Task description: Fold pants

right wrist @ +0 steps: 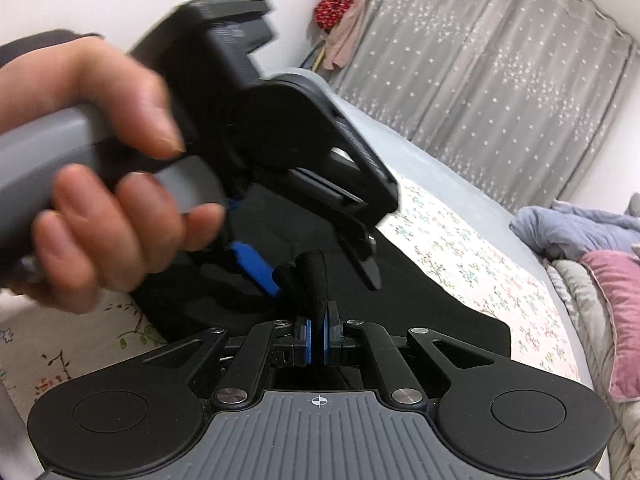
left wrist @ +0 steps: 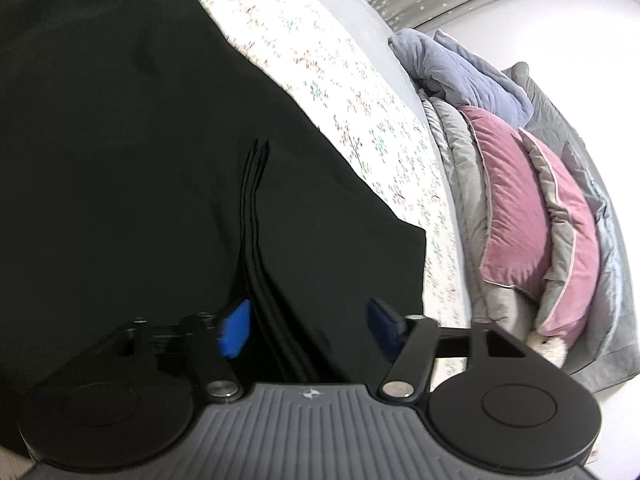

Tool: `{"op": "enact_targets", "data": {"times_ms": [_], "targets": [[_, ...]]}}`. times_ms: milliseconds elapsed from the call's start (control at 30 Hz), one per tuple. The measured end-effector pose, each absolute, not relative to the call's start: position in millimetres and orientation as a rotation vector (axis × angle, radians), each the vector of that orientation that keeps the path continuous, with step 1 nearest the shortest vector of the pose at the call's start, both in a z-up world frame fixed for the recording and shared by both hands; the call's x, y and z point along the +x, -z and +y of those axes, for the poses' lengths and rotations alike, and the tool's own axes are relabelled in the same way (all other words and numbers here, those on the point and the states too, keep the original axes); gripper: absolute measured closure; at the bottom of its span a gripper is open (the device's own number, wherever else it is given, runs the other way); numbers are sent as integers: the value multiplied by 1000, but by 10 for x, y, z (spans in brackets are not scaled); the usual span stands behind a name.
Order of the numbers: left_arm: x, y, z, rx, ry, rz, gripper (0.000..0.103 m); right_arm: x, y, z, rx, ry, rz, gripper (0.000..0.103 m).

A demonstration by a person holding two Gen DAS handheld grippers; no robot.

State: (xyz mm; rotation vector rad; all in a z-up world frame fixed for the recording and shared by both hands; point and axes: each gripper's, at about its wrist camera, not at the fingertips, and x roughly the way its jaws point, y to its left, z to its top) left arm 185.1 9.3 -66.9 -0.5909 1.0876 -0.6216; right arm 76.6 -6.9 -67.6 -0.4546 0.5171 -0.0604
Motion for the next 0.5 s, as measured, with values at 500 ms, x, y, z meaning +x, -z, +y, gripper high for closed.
{"op": "enact_targets", "data": {"times_ms": [500], "targets": [[2102, 269, 275, -263, 726, 903, 76, 928, 491, 35, -415, 41, 450, 99]]}}
